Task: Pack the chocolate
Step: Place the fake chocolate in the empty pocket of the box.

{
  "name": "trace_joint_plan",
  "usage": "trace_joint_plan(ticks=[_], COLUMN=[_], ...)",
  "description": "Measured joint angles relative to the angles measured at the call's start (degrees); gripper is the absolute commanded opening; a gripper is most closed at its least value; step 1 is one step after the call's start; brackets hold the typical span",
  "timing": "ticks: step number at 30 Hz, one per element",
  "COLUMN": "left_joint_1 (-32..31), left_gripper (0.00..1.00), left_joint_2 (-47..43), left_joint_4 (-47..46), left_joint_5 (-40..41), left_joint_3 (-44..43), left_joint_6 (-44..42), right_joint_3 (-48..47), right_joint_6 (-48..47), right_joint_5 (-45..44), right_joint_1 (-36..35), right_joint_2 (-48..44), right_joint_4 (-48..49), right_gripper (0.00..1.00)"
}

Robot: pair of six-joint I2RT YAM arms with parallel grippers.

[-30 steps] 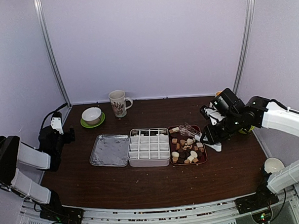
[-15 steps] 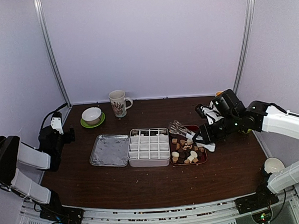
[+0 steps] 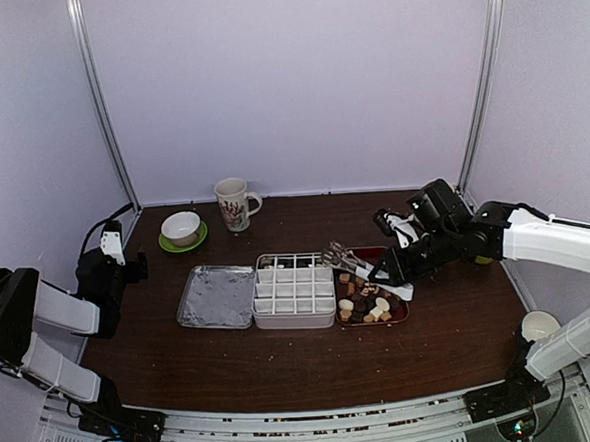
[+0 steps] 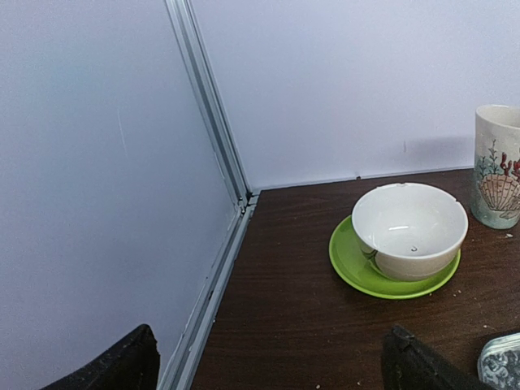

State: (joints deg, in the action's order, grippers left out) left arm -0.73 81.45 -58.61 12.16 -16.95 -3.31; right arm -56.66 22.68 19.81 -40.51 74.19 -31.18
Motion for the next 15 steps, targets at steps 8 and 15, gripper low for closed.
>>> trace_joint_plan(ticks=[8,15], left_joint_1=[0.0,0.0], left_gripper=[0.98,0.98], left_joint_2=[0.0,0.0], left_joint_4=[0.0,0.0], left_joint_5=[0.0,0.0], left_joint_3=[0.0,0.0], left_joint_6=[0.0,0.0], right_joint_3=[0.0,0.0], right_joint_6=[-0.5,-1.1], right_joint_5=[0.1,-0.4], right_joint_1=[-1.2,-2.0], right_joint_2=[3.3,4.6], right_joint_4=[0.1,0.1], right_gripper=[0.23,0.24])
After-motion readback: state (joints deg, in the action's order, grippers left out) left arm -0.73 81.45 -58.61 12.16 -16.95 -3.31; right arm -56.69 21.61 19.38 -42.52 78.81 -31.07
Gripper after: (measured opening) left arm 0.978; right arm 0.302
